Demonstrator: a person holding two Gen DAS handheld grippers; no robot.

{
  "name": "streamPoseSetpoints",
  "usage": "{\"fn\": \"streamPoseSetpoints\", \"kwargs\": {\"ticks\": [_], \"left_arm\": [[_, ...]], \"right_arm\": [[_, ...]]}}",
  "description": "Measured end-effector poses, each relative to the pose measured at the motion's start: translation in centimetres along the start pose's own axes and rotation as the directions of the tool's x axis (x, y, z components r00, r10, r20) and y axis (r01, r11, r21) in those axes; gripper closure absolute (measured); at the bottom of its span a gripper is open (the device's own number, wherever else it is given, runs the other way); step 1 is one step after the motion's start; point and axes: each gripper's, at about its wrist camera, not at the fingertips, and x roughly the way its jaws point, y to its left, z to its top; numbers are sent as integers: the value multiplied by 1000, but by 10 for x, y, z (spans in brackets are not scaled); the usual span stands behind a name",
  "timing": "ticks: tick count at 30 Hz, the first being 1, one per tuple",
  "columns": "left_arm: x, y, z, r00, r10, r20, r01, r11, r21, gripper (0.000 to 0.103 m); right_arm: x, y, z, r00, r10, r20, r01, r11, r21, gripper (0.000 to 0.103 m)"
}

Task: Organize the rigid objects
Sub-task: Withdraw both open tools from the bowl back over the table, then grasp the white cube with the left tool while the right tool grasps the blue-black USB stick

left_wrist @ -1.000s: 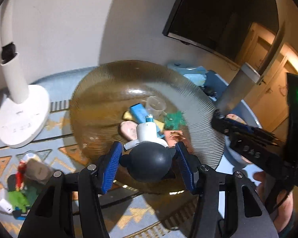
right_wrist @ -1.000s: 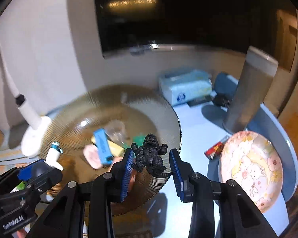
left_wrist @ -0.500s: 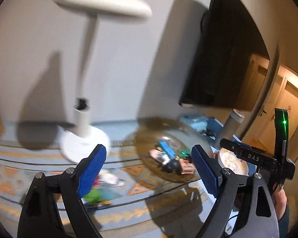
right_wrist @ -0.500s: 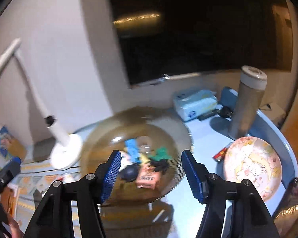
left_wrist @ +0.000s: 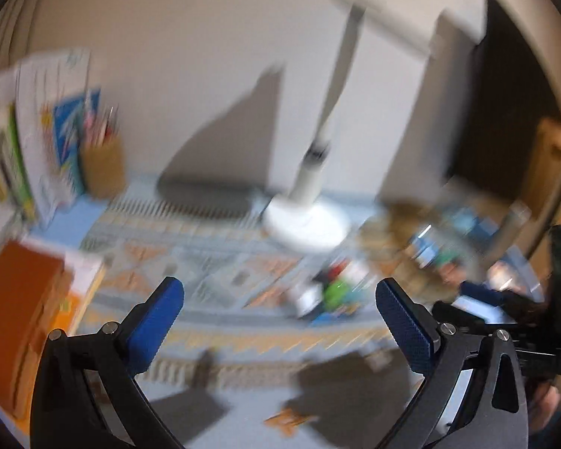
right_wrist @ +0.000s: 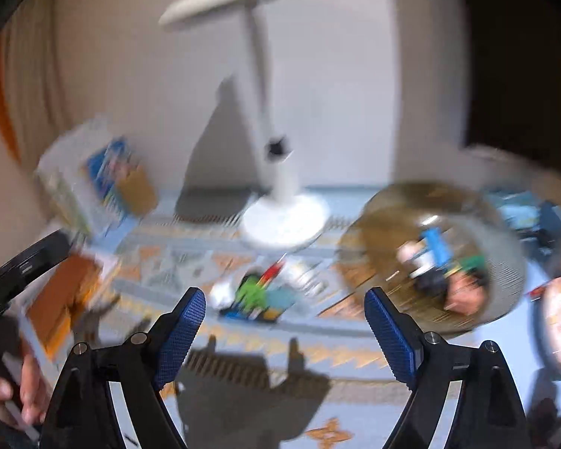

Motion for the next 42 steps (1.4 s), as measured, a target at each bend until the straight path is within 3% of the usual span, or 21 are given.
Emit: {"fn": "streamPoseSetpoints", "kwargs": {"ticks": [3, 7, 10, 16, 19, 25, 28, 30, 34, 36, 38, 40, 42], "left_arm": [[43, 13, -35, 993, 47, -108, -46, 999, 12, 1], [68, 17, -57, 986, 59, -157, -59, 998, 3, 1], [68, 13, -54, 988, 54, -148, -51, 998, 22, 1], [76, 12, -55, 977, 31, -211, -27, 999, 24, 1], [80, 6, -40, 974, -31, -223, 31, 1000, -5, 1], [126, -36, -5, 964, -19, -265, 55, 990, 131, 1], [153, -44, -6, 958, 50, -282, 2, 983, 184, 1], [160, -39, -7, 956, 75, -285, -22, 983, 183, 3], [152, -11, -9, 957, 58, -285, -26, 993, 114, 3], [146, 8, -8, 957, 86, -278, -63, 994, 92, 4], [145, 27, -8, 945, 148, -290, -129, 988, 83, 5], [144, 40, -8, 942, 117, -314, -107, 993, 48, 5], [142, 43, -8, 943, 25, -333, -24, 1000, 9, 5]], "right_arm": [[42, -5, -30, 997, 14, -73, -12, 1000, 19, 17], [68, -19, -51, 992, 43, -121, -34, 997, 76, 17], [74, -21, -55, 991, 45, -127, -34, 996, 88, 17], [72, -16, -55, 990, 12, -144, -3, 998, 68, 17], [80, -13, -50, 975, 13, -221, -6, 999, 33, 17], [90, -3, -14, 940, 30, -341, -88, 984, -157, 17], [105, -9, -8, 938, 18, -346, -94, 974, -204, 17], [118, -19, -8, 932, 94, -350, -155, 977, -148, 17], [133, -19, -8, 921, 204, -331, -235, 970, -56, 17], [136, -12, -8, 922, 232, -309, -259, 964, -50, 17], [140, 2, -9, 922, 257, -290, -284, 957, -53, 17], [139, 15, -10, 914, 280, -294, -314, 947, -74, 18], [130, 27, -13, 875, 370, -311, -417, 904, -95, 25]]}}
